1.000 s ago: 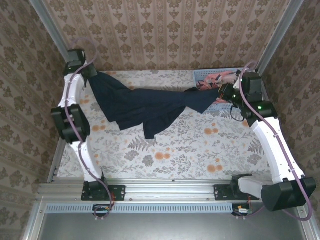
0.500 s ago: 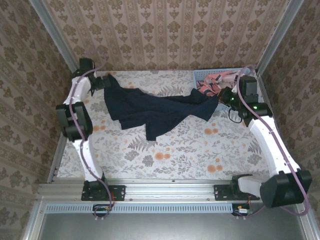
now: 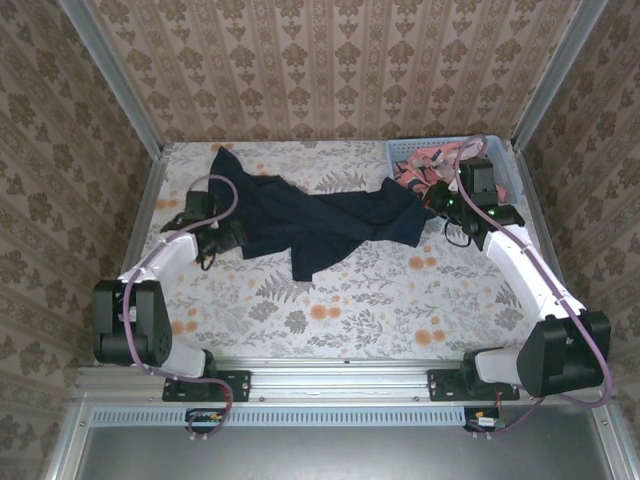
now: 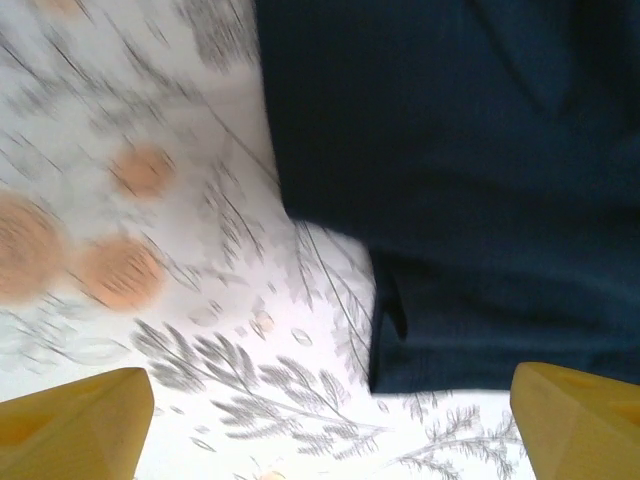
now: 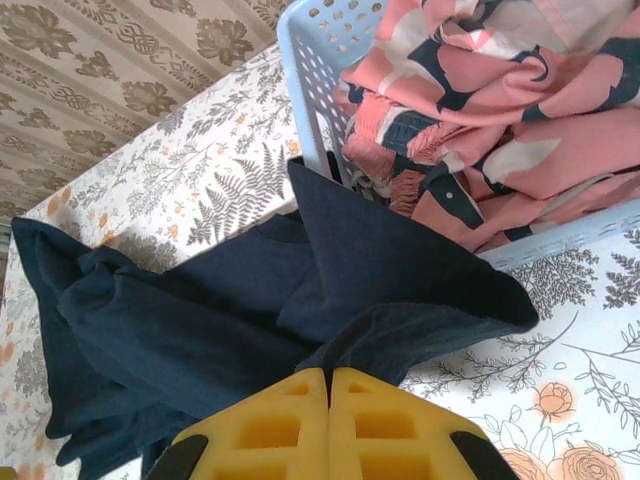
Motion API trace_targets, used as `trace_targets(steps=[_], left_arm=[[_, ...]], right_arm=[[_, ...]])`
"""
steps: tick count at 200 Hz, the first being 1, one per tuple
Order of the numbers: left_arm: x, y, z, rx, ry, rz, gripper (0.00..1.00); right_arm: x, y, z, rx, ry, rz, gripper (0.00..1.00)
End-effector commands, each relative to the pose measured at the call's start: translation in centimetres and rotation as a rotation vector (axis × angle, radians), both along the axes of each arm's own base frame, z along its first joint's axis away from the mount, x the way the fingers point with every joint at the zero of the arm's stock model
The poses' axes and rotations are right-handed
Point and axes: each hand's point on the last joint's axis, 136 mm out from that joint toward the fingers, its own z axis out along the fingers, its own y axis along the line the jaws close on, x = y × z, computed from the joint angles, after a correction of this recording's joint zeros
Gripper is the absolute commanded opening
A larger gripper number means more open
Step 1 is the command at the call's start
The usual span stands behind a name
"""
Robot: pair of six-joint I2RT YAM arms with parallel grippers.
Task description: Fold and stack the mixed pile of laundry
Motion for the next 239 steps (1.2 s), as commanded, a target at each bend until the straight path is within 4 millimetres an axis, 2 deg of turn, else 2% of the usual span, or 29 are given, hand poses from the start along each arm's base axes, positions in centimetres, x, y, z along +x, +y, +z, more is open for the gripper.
trace_targets(steps=[1, 28, 53, 70, 81, 93, 120, 123, 153, 174, 190, 212, 239], left_arm=[[1.6, -2.9, -0.3, -0.111, -0.045, 0.002, 0.87], [2.6, -4.8, -1.0, -0.132, -0.047, -0.028, 0.8], [3.3, -5.1, -1.2, -0.096, -0.067, -0.038, 0.71], [3.6, -5.2, -2.1, -0.098, -0.057, -0.041, 0.65], [3.7, -5.4, -2.5, -0.097, -0.052, -0.049, 0.55], [3.8, -5.3, -2.7, -0.091, -0.054, -0.052, 0.38], [4.1, -4.6, -1.3, -0.04, -0.084, -0.066, 0.04], [4.2, -4.5, -0.9, -0.031, -0.09, -0.069, 0.0], [4.7, -2.6, 4.0, 0.049, -0.18, -0.069, 0.0], [5.5, -1.0, 8.0, 0.042, -0.265, -0.043, 0.0], [6.4, 0.2, 12.1, 0.044, -0.353, -0.033, 0.0], [7.4, 1.2, 18.1, 0.072, -0.475, -0.036, 0.0], [8.0, 3.3, 25.0, 0.111, -0.617, -0.007, 0.0]], right_arm=[[0.0, 0.5, -0.8, 0.022, 0.002, 0.002, 0.0], [-0.4, 0.4, -1.1, 0.003, 0.018, 0.005, 0.0], [-0.7, 0.0, -1.3, -0.016, 0.024, -0.004, 0.0], [-0.8, -0.1, -1.5, -0.019, 0.028, -0.007, 0.0], [-0.8, -0.1, -1.4, -0.019, 0.024, -0.007, 0.0], [-0.9, -0.1, -1.3, -0.021, 0.023, -0.007, 0.0], [-0.9, -0.4, -1.2, -0.039, 0.025, -0.013, 0.0], [-0.9, -0.4, -1.2, -0.041, 0.024, -0.012, 0.0], [-0.6, -0.9, -1.1, -0.062, 0.028, -0.021, 0.0], [0.3, -1.0, 0.7, -0.076, -0.009, -0.017, 0.0], [1.4, -0.8, 3.9, -0.078, -0.074, 0.004, 0.0], [2.7, -0.7, 9.7, -0.087, -0.19, 0.019, 0.0], [3.2, -1.7, 16.6, -0.097, -0.34, -0.009, 0.0]])
